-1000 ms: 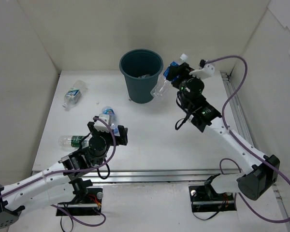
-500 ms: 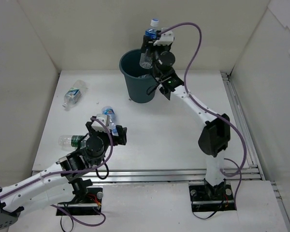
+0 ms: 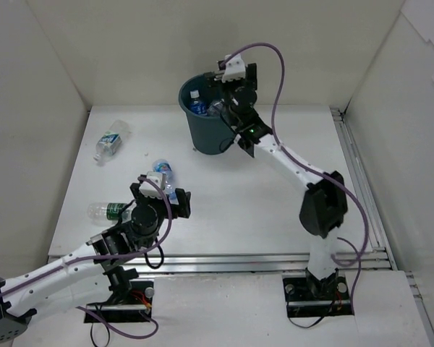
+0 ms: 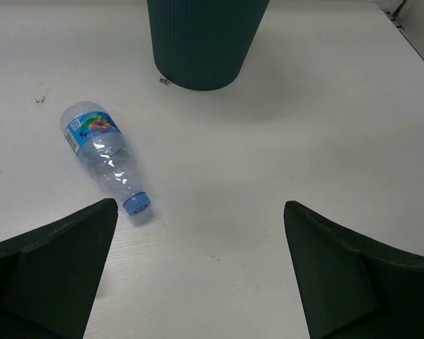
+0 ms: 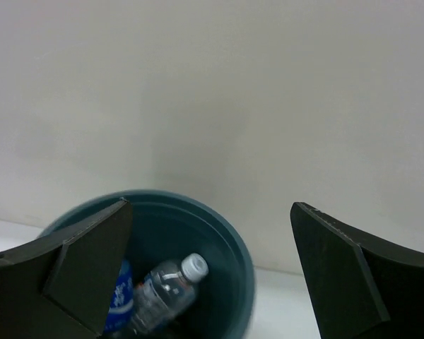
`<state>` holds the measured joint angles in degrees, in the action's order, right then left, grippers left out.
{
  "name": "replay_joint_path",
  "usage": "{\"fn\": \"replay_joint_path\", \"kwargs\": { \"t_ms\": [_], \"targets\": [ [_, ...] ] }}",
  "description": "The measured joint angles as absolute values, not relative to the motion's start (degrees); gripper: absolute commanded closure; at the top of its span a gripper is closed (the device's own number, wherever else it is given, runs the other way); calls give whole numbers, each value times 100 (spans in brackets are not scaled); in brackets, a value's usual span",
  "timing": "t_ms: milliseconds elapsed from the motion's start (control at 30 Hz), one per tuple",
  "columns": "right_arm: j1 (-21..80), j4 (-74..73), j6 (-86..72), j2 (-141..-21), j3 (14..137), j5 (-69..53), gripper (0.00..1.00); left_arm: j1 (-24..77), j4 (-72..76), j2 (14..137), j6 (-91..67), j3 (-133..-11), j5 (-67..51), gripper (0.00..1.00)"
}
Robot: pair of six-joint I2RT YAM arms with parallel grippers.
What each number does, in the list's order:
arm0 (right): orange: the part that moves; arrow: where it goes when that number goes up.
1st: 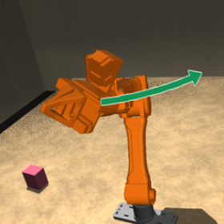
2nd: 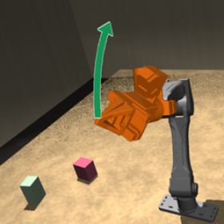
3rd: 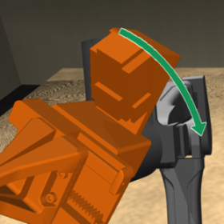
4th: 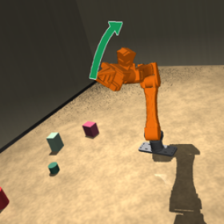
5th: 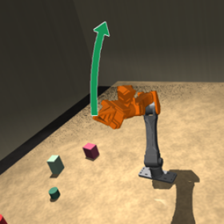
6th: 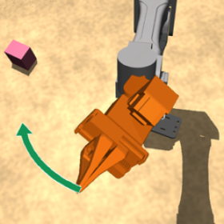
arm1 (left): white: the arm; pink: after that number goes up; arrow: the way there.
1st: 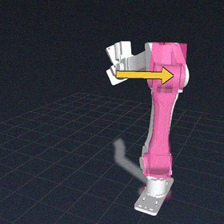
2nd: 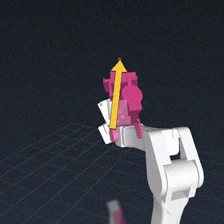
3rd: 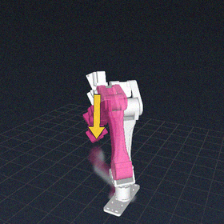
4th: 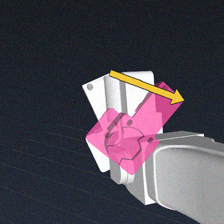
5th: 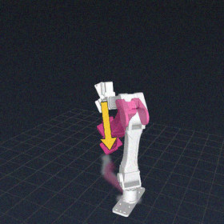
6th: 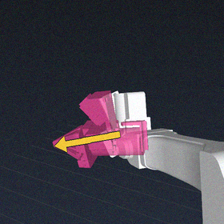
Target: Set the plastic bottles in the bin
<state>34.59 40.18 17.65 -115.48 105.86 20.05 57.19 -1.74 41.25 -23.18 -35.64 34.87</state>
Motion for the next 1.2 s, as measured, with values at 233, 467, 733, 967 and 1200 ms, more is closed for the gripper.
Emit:
{"fn": "replay_joint_path", "kwargs": {
  "t_ms": [233, 467, 733, 967, 1200],
  "targets": [
    [4023, 3489, 1131, -8694, 8138, 2816, 8, 5544, -469, 4685, -2672, -3660, 3959, 0],
    [4456, 1802, -1009, -5256, 5863, 2366, 7, 4368, -1122, 5485, -3345, -4357, 3909, 0],
    [4703, 891, -2126, -3520, 3282, 1798, 7, 3201, -1236, 6751, -3701, -4639, 3190, 1],
    [4731, 604, -2296, -2563, 3009, 1691, 6, 2812, -1256, 8138, -3686, -5634, 2676, 1],
    [4735, 650, -2359, -2381, 2801, 1660, 5, 2359, -1177, 9240, -3640, -6219, 2239, 1]
  ]
}}
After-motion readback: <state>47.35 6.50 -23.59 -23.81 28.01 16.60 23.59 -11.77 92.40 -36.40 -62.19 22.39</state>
